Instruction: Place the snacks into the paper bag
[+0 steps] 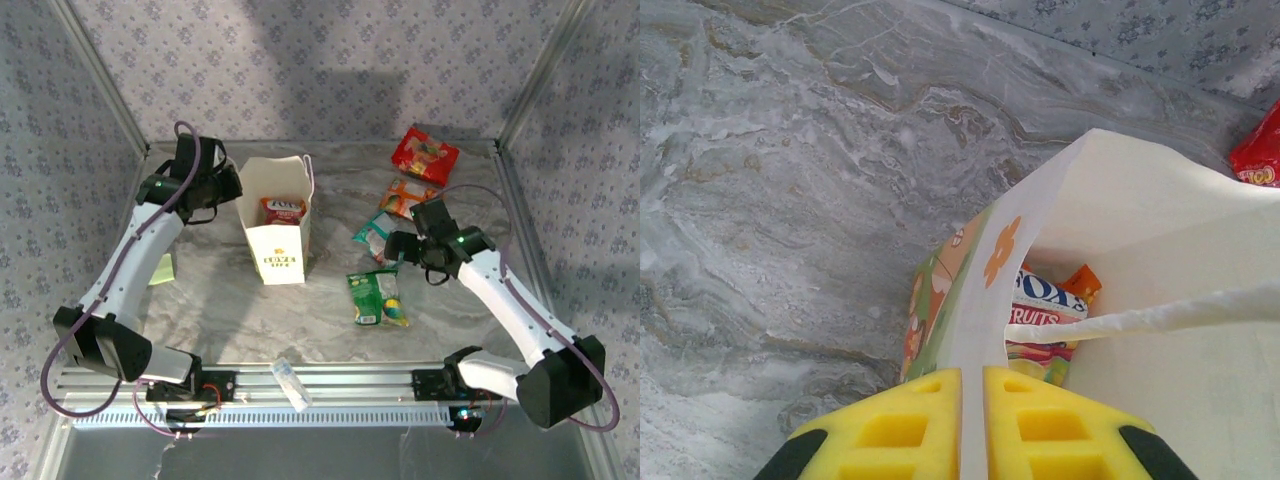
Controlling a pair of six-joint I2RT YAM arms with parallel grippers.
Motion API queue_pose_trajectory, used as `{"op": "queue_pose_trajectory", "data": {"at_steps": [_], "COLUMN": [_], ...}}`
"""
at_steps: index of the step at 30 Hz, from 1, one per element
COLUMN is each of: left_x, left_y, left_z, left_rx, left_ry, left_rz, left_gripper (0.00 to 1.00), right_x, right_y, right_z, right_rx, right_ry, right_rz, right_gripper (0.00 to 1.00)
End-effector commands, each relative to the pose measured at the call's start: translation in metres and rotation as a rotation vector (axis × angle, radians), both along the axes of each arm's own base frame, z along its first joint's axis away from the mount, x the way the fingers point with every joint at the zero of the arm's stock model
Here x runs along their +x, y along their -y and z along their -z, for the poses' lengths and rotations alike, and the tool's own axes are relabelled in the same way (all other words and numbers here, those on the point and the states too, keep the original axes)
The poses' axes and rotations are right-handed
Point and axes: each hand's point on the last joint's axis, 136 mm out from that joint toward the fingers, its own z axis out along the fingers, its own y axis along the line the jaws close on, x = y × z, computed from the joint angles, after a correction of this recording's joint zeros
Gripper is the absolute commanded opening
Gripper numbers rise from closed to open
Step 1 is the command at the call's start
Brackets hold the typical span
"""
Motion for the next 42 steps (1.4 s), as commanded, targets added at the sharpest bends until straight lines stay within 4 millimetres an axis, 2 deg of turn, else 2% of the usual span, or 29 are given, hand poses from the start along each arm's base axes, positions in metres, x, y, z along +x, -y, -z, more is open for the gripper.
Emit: {"op": "queue_pose_trajectory", "data": {"at_steps": [1,7,12,17,26,32,35,42], "left_x": [-0.006,-0.008,-0.008,-0.007,-0.005,-0.004,-0.004,-0.002], "left_y": [0.000,0.003,0.003,0.004,0.005,0.010,0.010,0.009], "left_z": [-0.002,-0.004,-0.001,0.003,0.006,0.007,0.007,0.006], "left_rx": [0.021,0.024,0.029,0.031,0.035,0.034,0.037,0.042], "left_ry": [-0.013,-0.008,-0.013,-0.021,-0.025,-0.037,-0.038,-0.035], "left_rz": [-0.003,0.004,0.000,0.002,0.009,0.034,0.034,0.033], "left_gripper": [0.14,0.14,0.15,0.15,0.15,0.16,0.15,0.15], "right_x": [-0.031,-0.048,-0.054,-0.062,-0.061,-0.067,-0.065,-0.067], "right_y": [-0.008,-0.021,-0.027,-0.034,-0.034,-0.045,-0.054,-0.059], "right_z": [0.025,0.054,0.058,0.072,0.090,0.102,0.102,0.107], "right_rx": [0.079,0.169,0.210,0.237,0.208,0.239,0.262,0.238], "right_ry": [-0.146,-0.236,-0.211,-0.252,-0.249,-0.279,-0.255,-0.276], "right_rz": [-0.011,-0.043,-0.096,-0.140,-0.178,-0.229,-0.254,-0.286], "right_gripper": [1.00,1.00,1.00,1.00,1.00,1.00,1.00,1.00]}}
